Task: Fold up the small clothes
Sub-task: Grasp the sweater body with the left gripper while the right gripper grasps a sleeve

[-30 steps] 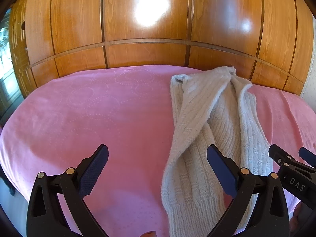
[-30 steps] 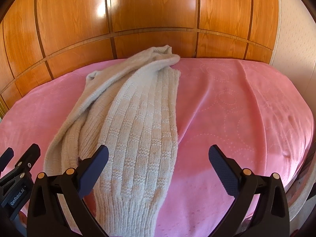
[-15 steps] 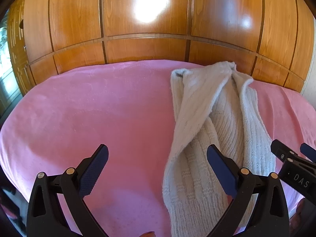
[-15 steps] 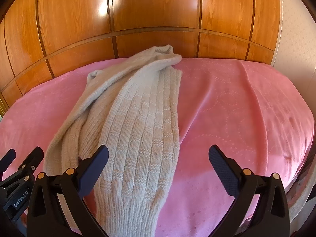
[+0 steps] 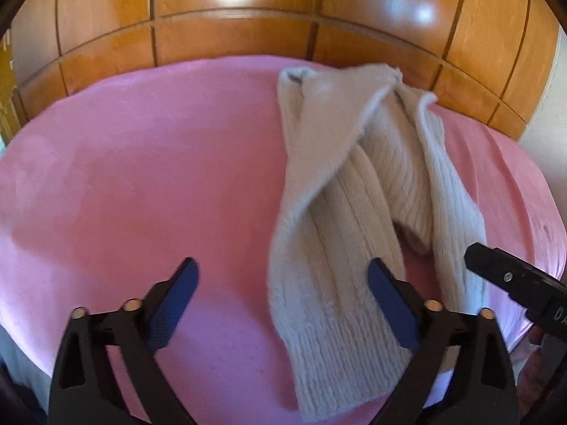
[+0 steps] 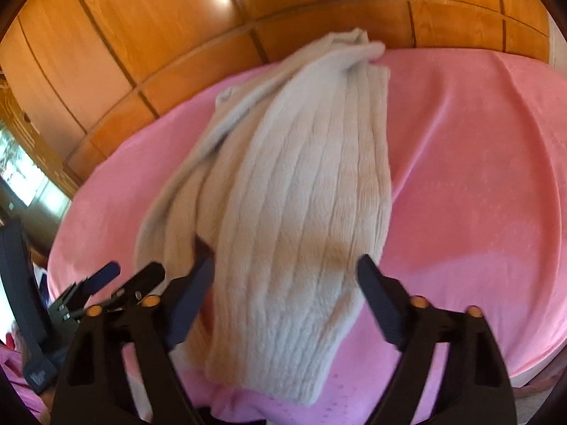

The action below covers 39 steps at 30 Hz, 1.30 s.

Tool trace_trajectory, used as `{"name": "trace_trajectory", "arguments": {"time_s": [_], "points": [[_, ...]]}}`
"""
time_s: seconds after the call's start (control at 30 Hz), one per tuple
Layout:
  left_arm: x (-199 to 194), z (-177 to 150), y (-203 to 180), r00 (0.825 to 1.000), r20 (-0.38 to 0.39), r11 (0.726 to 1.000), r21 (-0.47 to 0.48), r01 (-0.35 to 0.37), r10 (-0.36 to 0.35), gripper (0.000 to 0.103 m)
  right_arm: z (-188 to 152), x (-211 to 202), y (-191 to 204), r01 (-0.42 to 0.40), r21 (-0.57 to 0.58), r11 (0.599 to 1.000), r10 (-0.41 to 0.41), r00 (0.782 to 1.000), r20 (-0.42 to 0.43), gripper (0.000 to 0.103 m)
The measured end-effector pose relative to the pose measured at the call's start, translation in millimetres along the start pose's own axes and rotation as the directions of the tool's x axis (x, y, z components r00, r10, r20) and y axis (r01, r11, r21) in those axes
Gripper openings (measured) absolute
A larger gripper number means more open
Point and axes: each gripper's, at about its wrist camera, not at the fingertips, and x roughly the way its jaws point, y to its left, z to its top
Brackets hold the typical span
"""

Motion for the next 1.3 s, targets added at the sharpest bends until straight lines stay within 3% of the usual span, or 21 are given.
{"name": "trace_trajectory", "arguments": {"time_s": [0.07, 0.13, 0.17, 0.2, 0.23, 0.27, 0.3, 0.33, 0.37, 0.47, 0.63, 0.77, 0.83, 0.87, 1.07, 1.17, 1.2, 1.3], "points": [[11.0, -4.7, -2.1, 0.999, -0.032, 1.000, 0.017, 0.004, -0.004, 0.084, -3.5, 7.6, -0.5, 0.005, -0.013, 1.000, -0.006, 1.000, -0.023, 0.078], [17.4, -7.0, -0.8, 0.998, -0.047, 0.999, 0.002, 0.032, -0.032, 0.074, -5.7, 12.6, -1.1, 0.016, -0.025, 1.000, -0.017, 0.999, -0.037, 0.079], [17.9, -7.6, -1.2, 0.998, -0.042, 0.999, 0.004, 0.041, -0.040, 0.061, -5.8, 15.8, 2.0, 0.027, -0.046, 0.999, -0.029, 0.999, -0.041, 0.078], [16.7, -8.8, -2.6, 0.997, -0.033, 0.998, 0.019, 0.066, -0.066, 0.040, -7.3, 17.9, 5.4, 0.037, -0.088, 0.995, -0.041, 0.998, -0.046, 0.071], [16.0, -8.6, -3.6, 0.994, -0.036, 0.995, 0.022, 0.100, -0.099, 0.027, -7.6, 18.7, 7.3, 0.039, -0.118, 0.992, -0.045, 0.998, -0.049, 0.057], [15.6, -8.2, -3.9, 0.990, -0.042, 0.991, 0.018, 0.135, -0.135, 0.006, -7.5, 18.6, 8.3, 0.032, -0.141, 0.989, -0.040, 0.998, -0.053, 0.044], [14.7, -7.2, -3.9, 0.985, -0.045, 0.985, 0.014, 0.170, -0.169, 0.006, -8.3, 16.7, 8.3, 0.030, -0.153, 0.988, -0.038, 0.998, -0.049, 0.037], [12.6, -5.5, -4.3, 0.983, -0.039, 0.983, 0.022, 0.180, -0.179, 0.006, -7.3, 14.4, 6.5, 0.035, -0.171, 0.985, -0.043, 0.998, -0.044, 0.020], [9.9, -3.3, -4.1, 0.982, -0.030, 0.982, 0.028, 0.188, -0.187, 0.006, -6.3, 12.8, 3.9, 0.037, -0.184, 0.982, -0.045, 0.998, -0.039, 0.013], [-8.7, 9.5, 6.8, 0.963, 0.015, 0.963, -0.003, 0.271, -0.271, 0.006, 6.4, -10.8, -11.4, 0.016, -0.181, 0.983, -0.017, 1.000, -0.004, 0.011], [-41.9, 49.4, 33.8, 0.958, 0.138, 0.967, -0.005, 0.255, -0.252, 0.005, 32.5, -58.0, -52.2, 0.153, -0.136, 0.979, -0.135, 0.982, 0.131, 0.011], [-49.8, 93.0, 61.3, 0.963, 0.209, 0.984, -0.025, 0.178, -0.169, 0.005, 70.1, -75.5, -102.4, 0.334, -0.079, 0.939, -0.311, 0.926, 0.215, 0.011], [-53.5, 121.5, 77.3, 0.963, 0.248, 0.992, -0.040, 0.117, -0.103, 0.005, 93.7, -81.4, -131.5, 0.435, -0.052, 0.899, -0.412, 0.879, 0.242, 0.011], [-54.5, 134.7, 84.6, 0.962, 0.262, 0.995, -0.054, 0.088, -0.071, 0.005, 109.8, -81.4, -150.2, 0.498, -0.033, 0.866, -0.476, 0.844, 0.249, 0.011], [-39.2, 228.5, 128.6, 0.937, 0.301, 0.982, -0.114, -0.149, 0.177, 0.005, 184.4, -73.2, -247.8, 0.672, 0.121, 0.731, -0.682, 0.708, 0.185, 0.011], [-17.6, 263.3, 144.8, 0.916, 0.278, 0.956, -0.130, -0.264, 0.290, 0.005, 213.6, -55.2, -282.1, 0.724, 0.150, 0.673, -0.740, 0.661, 0.127, 0.011], [-0.3, 274.6, 151.6, 0.915, 0.246, 0.945, -0.144, -0.293, 0.321, 0.005, 219.2, -47.5, -290.3, 0.729, 0.152, 0.667, -0.744, 0.659, 0.105, 0.012], [37.2, 288.0, 169.7, 0.917, 0.152, 0.923, -0.176, -0.342, 0.369, 0.010, 230.9, -31.4, -313.3, 0.720, 0.194, 0.666, -0.741, 0.668, 0.064, 0.027]]}}
